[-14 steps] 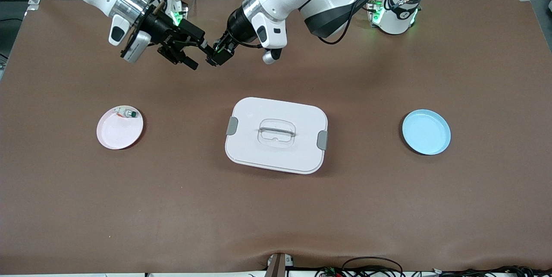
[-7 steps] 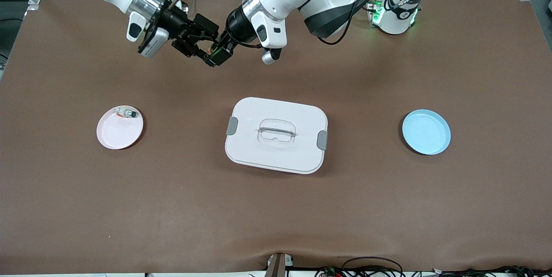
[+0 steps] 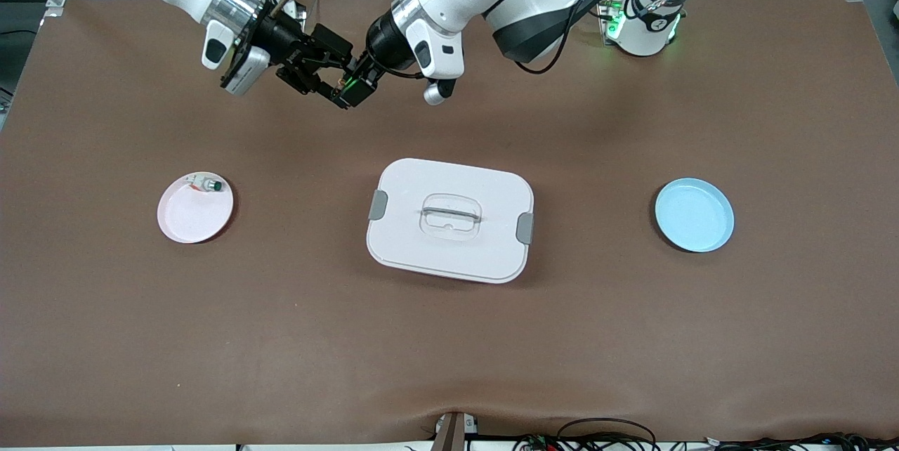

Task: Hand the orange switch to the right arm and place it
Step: 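Carry the orange switch with the left gripper toward the right gripper, then grasp the orange switch with the right gripper from the left gripper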

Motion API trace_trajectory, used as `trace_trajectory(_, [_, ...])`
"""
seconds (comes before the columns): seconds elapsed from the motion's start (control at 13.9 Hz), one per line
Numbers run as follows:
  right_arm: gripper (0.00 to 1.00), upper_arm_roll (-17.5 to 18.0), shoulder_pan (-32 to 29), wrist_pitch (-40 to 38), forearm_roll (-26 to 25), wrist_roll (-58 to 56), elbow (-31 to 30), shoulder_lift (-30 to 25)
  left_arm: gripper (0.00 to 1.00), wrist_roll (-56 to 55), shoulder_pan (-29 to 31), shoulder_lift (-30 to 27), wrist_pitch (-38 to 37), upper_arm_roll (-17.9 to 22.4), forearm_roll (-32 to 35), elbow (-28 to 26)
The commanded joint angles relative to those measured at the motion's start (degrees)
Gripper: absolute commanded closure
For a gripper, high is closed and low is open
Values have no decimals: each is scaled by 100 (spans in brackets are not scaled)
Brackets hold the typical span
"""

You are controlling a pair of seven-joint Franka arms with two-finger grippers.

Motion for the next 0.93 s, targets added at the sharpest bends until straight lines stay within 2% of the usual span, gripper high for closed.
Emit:
trace_trajectory(0.0, [0, 10, -82, -2, 161, -79, 10, -80, 69, -159, -62, 87, 83, -19, 184, 134])
trace_trajectory(0.22, [16, 10, -205, -11, 161, -272, 19, -80, 69, -159, -62, 87, 74, -19, 192, 125])
trace_trajectory(0.36, [24, 10, -205, -2, 161, -369, 28, -71, 69, -159, -62, 96, 83, -19, 192, 125])
trace_trajectory(0.86, [24, 10, -284, -2, 161, -387, 195, 17, 69, -150, -53, 87, 74, -11, 192, 99])
